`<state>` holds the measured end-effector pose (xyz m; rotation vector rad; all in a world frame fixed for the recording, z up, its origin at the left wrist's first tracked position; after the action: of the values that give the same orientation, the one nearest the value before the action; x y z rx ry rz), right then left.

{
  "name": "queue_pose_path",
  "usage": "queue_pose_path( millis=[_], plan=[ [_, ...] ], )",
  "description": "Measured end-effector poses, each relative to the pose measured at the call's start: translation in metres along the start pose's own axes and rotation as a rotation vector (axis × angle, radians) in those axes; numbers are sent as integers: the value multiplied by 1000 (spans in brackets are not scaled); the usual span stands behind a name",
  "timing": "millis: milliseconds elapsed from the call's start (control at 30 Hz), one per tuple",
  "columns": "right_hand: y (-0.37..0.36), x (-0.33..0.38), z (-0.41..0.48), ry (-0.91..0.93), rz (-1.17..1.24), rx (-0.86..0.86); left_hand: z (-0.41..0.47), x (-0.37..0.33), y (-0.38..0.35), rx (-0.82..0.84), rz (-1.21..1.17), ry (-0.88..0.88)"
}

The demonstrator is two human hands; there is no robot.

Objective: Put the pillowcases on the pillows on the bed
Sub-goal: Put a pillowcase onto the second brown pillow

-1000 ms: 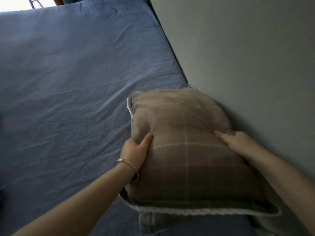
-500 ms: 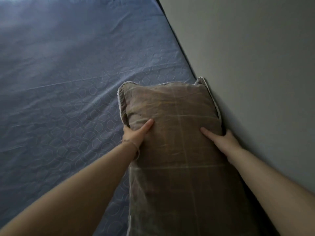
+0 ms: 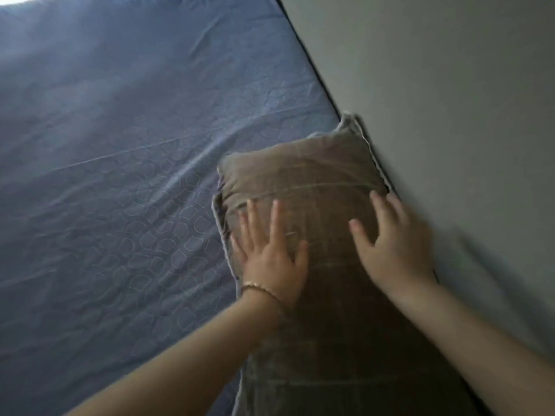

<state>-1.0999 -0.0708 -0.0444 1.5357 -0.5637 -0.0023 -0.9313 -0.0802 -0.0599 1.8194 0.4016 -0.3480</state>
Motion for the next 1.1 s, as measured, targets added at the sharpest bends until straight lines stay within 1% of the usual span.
queue_pose_path(
  millis=[33,67,100,133,233,300,367,433,500,567,600,700,767,800,833,867,900,933,967,1000,1033,1067,1100],
  plan=[
    [-12,2,-19,37,-59,120,-16,-5,-11,74,78,-121],
    [-24,0,-34,45,-129,245,-26,-5,-24,142,147,-177],
    [-35,-4,-42,39,-189,320,-28,-4,-34,196,196,-170],
    [-45,-11,-40,31,-225,345,-20,-3,-45,221,226,-147],
    [-63,-18,0,16,-219,332,18,-16,-57,227,266,-74],
    [-66,-18,10,26,-205,330,26,-25,-56,227,288,-56],
    [-63,-23,-9,71,-176,318,8,-23,-57,207,262,-58],
    [-56,-37,-56,135,-149,297,-35,-7,-67,186,220,-83],
    [-47,-55,-102,150,-134,278,-88,14,-76,118,171,-84],
    [-43,-73,-124,56,-143,260,-124,30,-81,90,38,37],
    [-43,-79,-123,-16,-141,267,-129,33,-84,118,-19,103],
    [-44,-76,-106,-155,-192,321,-118,35,-77,188,-160,262],
    [-43,-62,-104,-259,-237,344,-111,43,-72,215,-328,365],
    [-41,-55,-107,-315,-267,340,-111,50,-72,261,-398,410],
    [-38,-41,-114,-361,-299,341,-114,64,-68,358,-427,449],
    [-35,-28,-120,-378,-314,340,-117,79,-64,492,-419,490],
    [-32,-9,-128,-343,-324,345,-124,97,-54,647,-369,519],
    [-29,10,-135,-261,-318,353,-130,113,-42,765,-282,516],
    [-28,40,-145,-147,-305,383,-136,138,-23,813,-163,461],
    [-30,68,-153,-37,-273,426,-139,158,-7,804,-66,376],
    [-35,102,-164,44,-236,488,-144,184,14,761,13,306],
    [-38,124,-171,77,-197,567,-143,197,26,710,48,258],
    [-48,161,-184,120,-169,645,-147,224,48,663,48,254]
  ],
)
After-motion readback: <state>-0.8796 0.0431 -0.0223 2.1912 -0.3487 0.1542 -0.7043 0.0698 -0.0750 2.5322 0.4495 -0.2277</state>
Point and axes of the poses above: each hand's wrist, its own z-axis towards the middle knuckle, its own y-axis out of the back of the hand, x = y × z, the point moved 1 cm from there along z, towards the middle knuckle, and after that the axes turned 1 degree about z, right-handed, at the moved point
